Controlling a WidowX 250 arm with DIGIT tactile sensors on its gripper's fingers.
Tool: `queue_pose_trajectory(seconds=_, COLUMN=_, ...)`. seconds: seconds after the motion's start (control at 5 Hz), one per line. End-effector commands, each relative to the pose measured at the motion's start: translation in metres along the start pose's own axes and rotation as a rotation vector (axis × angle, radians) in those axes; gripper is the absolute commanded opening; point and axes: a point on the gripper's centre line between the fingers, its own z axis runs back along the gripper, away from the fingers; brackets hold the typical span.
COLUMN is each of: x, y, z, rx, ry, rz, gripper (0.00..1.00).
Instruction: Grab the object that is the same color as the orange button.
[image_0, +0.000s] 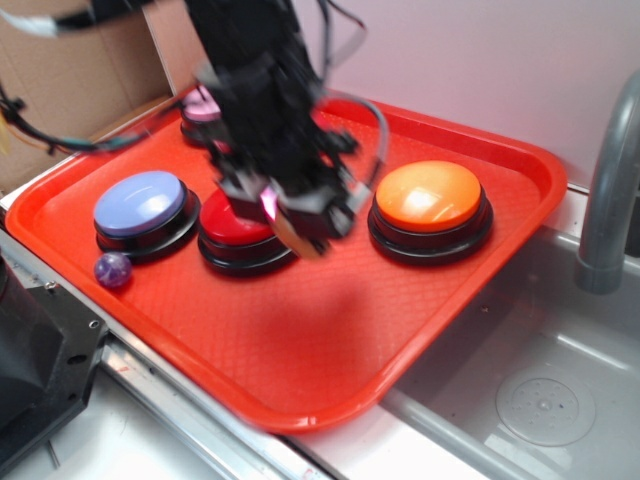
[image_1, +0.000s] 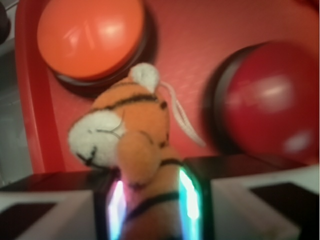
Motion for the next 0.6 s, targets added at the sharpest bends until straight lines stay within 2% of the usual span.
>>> queue_pose_trajectory(seconds=0.0, x=0.030, y=0.059, z=0.082, rx=0.042, ry=-0.028, rz=0.054, gripper=0.00)
queue_pose_trajectory(seconds=0.2, x=0.033, y=0.086, z=0.100, rx=0.061, ry=-0.064, rz=0.097, gripper=0.00)
queue_pose_trajectory(seconds=0.4, x=0.030, y=0.100, z=0.106, rx=0.040, ry=-0.053, rz=0.138, gripper=0.00)
